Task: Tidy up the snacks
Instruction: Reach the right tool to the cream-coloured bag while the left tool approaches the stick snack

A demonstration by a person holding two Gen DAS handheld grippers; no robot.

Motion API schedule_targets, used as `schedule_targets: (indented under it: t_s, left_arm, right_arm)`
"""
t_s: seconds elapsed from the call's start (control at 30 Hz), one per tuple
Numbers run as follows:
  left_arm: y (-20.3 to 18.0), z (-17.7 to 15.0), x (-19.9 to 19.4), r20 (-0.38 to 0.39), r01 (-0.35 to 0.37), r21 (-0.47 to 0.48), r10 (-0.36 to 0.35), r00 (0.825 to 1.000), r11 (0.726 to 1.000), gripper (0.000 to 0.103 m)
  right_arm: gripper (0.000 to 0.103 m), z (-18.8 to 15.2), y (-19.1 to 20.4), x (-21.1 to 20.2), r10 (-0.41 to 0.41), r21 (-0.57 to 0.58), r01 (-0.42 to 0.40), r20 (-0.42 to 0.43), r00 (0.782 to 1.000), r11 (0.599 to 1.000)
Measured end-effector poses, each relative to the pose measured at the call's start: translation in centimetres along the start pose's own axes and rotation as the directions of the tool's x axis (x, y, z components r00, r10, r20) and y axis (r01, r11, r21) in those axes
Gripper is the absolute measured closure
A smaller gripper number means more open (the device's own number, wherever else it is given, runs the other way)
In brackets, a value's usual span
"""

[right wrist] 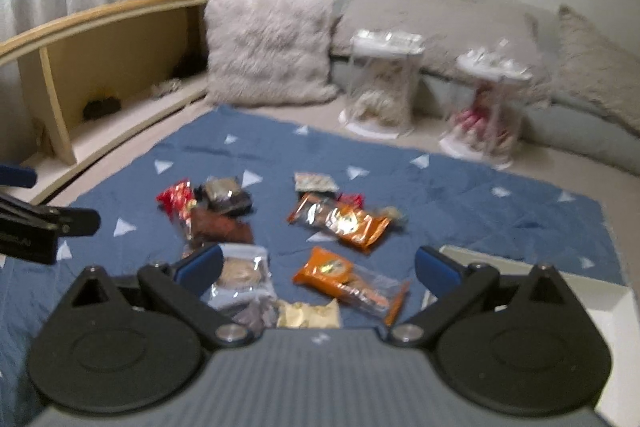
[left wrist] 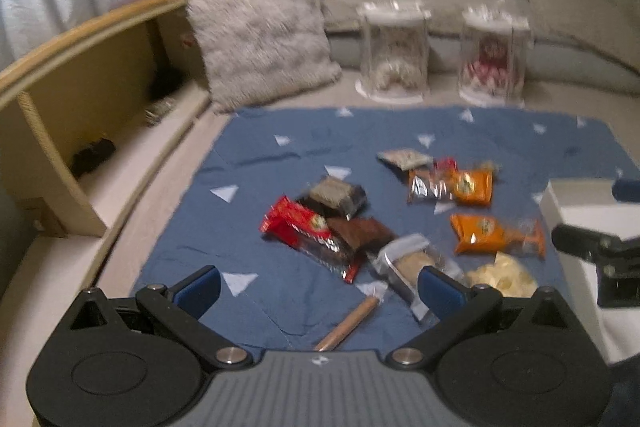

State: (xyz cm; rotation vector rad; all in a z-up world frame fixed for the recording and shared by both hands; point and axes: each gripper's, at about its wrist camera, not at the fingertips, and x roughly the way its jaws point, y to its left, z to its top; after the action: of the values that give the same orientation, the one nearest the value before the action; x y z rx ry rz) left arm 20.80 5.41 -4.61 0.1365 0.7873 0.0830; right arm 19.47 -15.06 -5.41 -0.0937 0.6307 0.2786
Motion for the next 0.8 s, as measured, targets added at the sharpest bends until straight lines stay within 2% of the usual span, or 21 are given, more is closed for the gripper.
schedule_targets:
  t_s: [0.17, 0.4, 0.53, 0.63, 0.73, 0.8]
  left_arm:
    - [-0.1, -0.8, 3.0, -0.076, 0.079, 0.070, -0.073, 0.994, 0.994, 0.000]
    - [-1.4, -2.2, 6.2, -0.167, 0.111, 0.170, -0.083, 0.983, 0.979, 0.000]
    - [-1.7, -2.6, 7.2, -0.206, 0.147, 0.191, -0.107, 0.973, 0.971, 0.000]
    - [-2.2, -2.9, 7.6, -0.214, 0.162, 0.221, -0.115, 0.970, 0.962, 0.000]
    - [-2.4, -3.2, 7.8, -0.224, 0.185, 0.243, -0.130, 0.966, 0.952, 0.000]
    - [-2.3, -3.0, 8.1, -0.250, 0.181, 0.227, -0.122, 0.961, 0.957, 0.000]
  right_arm:
    - [0.000, -0.4, -0.5, 4.4, 0.008, -0.029, -0.011, -0.119, 0.993, 1.000]
    - [0.000, -1.7, -1.6, 8.2, 0.021, 0.003, -0.021, -0.245, 0.969, 1.000]
    - [0.000, -2.1, -1.4, 10.1, 0.046, -0.033, -0.059, -0.306, 0.951, 0.998]
    - [0.001, -2.5, -0.9, 11.3, 0.036, -0.044, -0.055, -0.351, 0.936, 0.997]
    - [0.008, -2.9, -0.9, 11.8, 0.065, -0.039, -0.086, -0.377, 0.924, 0.996]
    - [0.010, -3.1, -0.8, 12.3, 0.065, -0.040, -0.088, -0.395, 0.916, 0.995]
